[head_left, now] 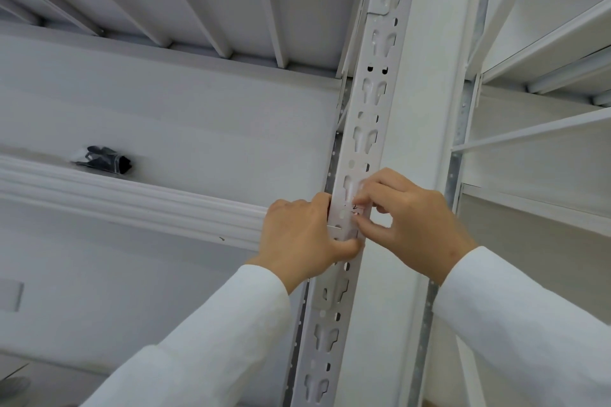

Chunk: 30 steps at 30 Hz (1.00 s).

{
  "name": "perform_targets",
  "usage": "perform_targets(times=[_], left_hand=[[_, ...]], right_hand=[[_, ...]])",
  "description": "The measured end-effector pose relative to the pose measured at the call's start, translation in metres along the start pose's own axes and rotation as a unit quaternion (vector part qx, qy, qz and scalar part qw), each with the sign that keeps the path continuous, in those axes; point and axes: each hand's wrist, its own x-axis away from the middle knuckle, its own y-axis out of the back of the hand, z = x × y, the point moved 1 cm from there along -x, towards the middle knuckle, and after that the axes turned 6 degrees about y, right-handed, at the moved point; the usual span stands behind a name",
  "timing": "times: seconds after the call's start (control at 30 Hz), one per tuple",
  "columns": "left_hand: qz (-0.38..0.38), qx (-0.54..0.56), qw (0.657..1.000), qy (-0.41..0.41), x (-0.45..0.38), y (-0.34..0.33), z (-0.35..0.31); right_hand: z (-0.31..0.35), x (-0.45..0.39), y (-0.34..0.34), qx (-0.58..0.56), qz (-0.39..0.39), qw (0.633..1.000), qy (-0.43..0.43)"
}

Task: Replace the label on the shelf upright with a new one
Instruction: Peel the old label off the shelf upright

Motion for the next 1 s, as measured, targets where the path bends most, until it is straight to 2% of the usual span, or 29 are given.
perform_targets(times=[0.17, 0.43, 1.0], left_hand=[[-0.002, -0.013, 1.0, 0.007, 0.0, -0.001, -0.001], [0.013, -0.022, 0.999, 0.023, 0.0, -0.001, -0.002], [0.022, -0.012, 0.999, 0.033, 0.0, 0.0, -0.006]], right_hand=[[0.004, -0.001, -0.004, -0.006, -0.013, 1.0, -0.024], [0.013, -0.008, -0.006, 0.055, -0.019, 0.998, -0.036], [0.014, -0.008, -0.011, 0.064, -0.042, 0.997, -0.031]])
